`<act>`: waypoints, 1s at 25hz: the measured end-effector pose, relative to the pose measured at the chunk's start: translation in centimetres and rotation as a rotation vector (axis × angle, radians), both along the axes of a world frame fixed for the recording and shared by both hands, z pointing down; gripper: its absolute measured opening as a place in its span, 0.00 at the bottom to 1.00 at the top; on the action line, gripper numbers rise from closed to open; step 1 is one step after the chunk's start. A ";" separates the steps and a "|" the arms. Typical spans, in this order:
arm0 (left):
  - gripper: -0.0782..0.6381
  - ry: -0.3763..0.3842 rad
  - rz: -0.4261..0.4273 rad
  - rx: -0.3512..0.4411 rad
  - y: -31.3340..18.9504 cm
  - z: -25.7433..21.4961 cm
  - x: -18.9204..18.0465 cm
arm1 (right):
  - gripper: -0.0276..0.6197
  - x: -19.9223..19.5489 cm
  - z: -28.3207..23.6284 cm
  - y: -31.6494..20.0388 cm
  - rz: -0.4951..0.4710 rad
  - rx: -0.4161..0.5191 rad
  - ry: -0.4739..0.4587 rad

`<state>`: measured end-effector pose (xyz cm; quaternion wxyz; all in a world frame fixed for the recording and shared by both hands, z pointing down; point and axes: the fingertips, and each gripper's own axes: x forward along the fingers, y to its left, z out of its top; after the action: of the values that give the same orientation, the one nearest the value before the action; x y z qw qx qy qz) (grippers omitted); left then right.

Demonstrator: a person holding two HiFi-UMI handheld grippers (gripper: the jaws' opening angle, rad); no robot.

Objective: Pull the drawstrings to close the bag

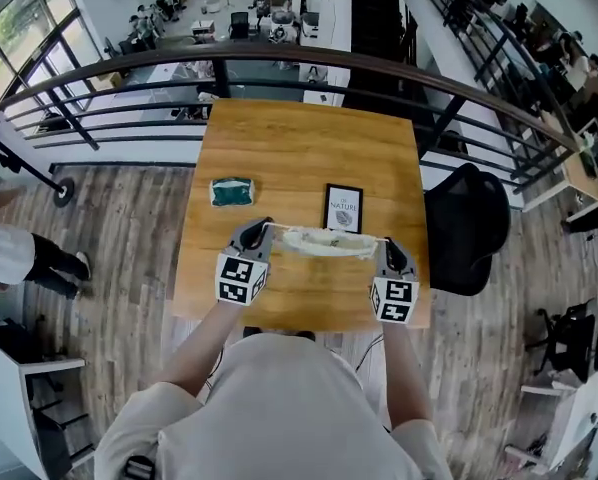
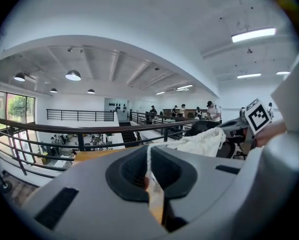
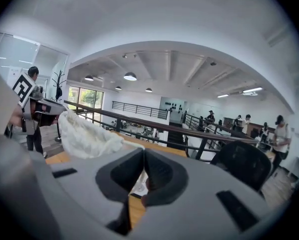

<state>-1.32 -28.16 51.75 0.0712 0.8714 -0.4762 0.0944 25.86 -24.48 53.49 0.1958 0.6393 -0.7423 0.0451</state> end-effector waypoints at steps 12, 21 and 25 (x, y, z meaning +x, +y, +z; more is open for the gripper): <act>0.10 0.057 -0.138 0.015 -1.0 -1.7 -4.7 | 0.06 6.8 -1.5 -0.6 0.235 0.069 -0.028; 0.10 0.147 -0.263 -0.067 -1.9 -0.8 -10.4 | 0.05 11.0 0.0 0.5 0.348 0.036 -0.009; 0.10 0.127 -0.290 -0.056 -1.7 -0.8 -12.1 | 0.06 11.3 0.3 0.6 0.358 0.029 0.027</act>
<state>-13.46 -29.83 50.90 0.1384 0.7953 -0.5888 0.0411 37.16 -23.85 53.81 0.1854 0.7646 -0.6143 0.0598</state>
